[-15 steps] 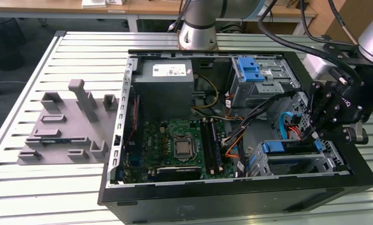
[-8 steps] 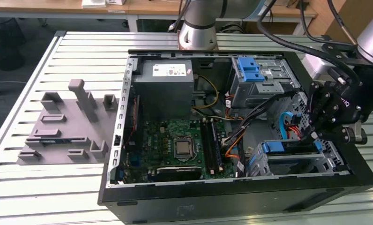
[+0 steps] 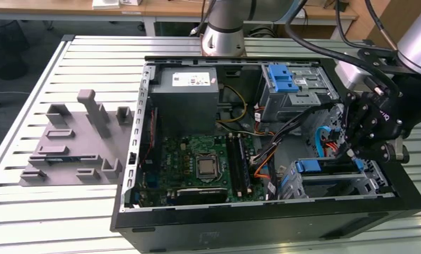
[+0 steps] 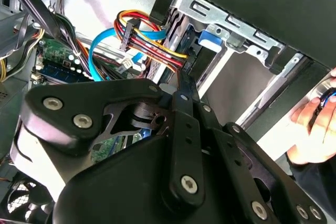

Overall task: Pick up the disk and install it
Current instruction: 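Insert the second disk wire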

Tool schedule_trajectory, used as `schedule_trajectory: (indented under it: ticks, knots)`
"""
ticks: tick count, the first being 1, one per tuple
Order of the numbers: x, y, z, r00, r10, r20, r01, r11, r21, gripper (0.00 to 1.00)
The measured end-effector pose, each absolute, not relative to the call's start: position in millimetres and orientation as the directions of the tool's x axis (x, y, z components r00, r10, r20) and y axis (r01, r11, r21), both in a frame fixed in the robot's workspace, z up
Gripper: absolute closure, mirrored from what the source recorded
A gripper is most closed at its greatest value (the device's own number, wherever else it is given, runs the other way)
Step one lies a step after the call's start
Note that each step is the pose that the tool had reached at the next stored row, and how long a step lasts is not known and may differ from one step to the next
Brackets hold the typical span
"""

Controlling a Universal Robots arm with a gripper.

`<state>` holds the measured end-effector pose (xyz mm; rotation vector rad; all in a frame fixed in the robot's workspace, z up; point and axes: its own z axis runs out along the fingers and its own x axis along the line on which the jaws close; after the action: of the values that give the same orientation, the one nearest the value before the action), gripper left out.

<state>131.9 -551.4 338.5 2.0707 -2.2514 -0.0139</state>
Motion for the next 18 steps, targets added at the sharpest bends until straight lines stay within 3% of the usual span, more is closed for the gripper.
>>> schedule_trajectory:
  ticks: [18]
  knots:
    - [116,-551,344,-0.083,-0.995,0.051,-0.996,0.085,0.037,0.89]
